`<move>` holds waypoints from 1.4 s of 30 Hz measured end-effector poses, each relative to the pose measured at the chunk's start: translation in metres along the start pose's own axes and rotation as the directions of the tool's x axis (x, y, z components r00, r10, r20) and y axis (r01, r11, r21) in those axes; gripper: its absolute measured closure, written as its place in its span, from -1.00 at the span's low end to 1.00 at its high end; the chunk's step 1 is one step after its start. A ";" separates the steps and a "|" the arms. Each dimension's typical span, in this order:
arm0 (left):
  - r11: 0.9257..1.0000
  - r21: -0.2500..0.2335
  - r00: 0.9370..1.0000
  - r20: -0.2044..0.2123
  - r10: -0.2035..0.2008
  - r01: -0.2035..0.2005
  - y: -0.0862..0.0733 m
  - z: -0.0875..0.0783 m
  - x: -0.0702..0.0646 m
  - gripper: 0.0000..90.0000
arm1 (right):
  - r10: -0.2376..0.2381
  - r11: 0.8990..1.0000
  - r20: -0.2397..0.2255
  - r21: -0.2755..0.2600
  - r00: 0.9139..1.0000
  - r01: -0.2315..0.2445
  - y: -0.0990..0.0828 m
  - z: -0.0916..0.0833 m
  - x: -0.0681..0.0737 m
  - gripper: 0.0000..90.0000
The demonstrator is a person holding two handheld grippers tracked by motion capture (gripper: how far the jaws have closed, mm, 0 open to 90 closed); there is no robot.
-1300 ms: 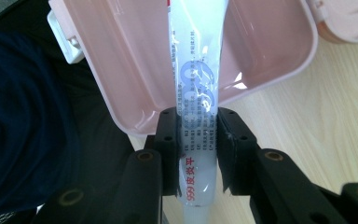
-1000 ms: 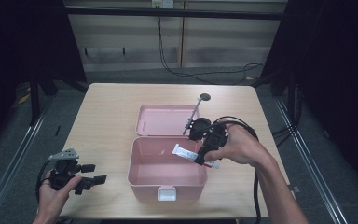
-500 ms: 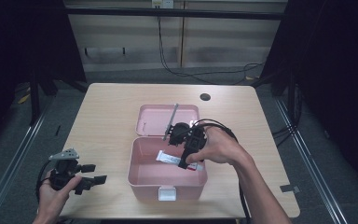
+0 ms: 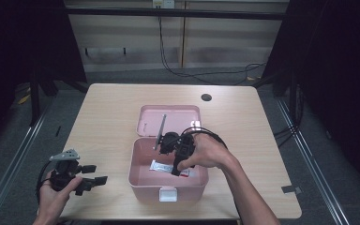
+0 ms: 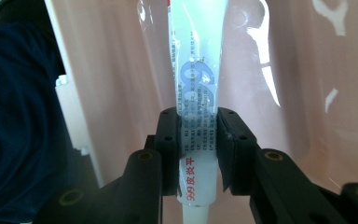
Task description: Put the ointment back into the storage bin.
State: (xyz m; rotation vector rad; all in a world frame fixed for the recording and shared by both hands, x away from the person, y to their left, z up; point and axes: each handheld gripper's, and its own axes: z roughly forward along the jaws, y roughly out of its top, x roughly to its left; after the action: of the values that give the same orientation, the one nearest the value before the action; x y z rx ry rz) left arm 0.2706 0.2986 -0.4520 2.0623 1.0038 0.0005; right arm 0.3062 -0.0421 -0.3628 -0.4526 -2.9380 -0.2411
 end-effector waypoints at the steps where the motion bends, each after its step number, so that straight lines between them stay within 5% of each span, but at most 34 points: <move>1: 1.000 -0.003 1.000 0.000 -0.004 0.004 0.000 0.000 0.000 -0.49 | -0.001 1.000 0.000 -0.001 1.000 0.001 0.002 0.005 0.000 0.59; 21: 1.000 -0.002 1.000 0.001 -0.004 0.004 0.000 0.000 0.000 -0.49 | -0.079 0.994 -0.070 0.064 0.994 0.083 0.010 0.046 0.000 0.59; 42: 1.000 -0.002 1.000 0.000 -0.004 0.004 0.000 0.000 0.000 -0.49 | -0.095 0.992 -0.105 0.076 0.990 0.103 0.017 0.073 -0.003 0.59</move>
State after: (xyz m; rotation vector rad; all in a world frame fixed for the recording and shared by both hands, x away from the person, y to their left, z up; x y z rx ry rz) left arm 0.2709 0.2987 -0.4521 2.0583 1.0080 -0.0003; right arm 0.3045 -0.0134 -0.4324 -0.2748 -2.8610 -0.1510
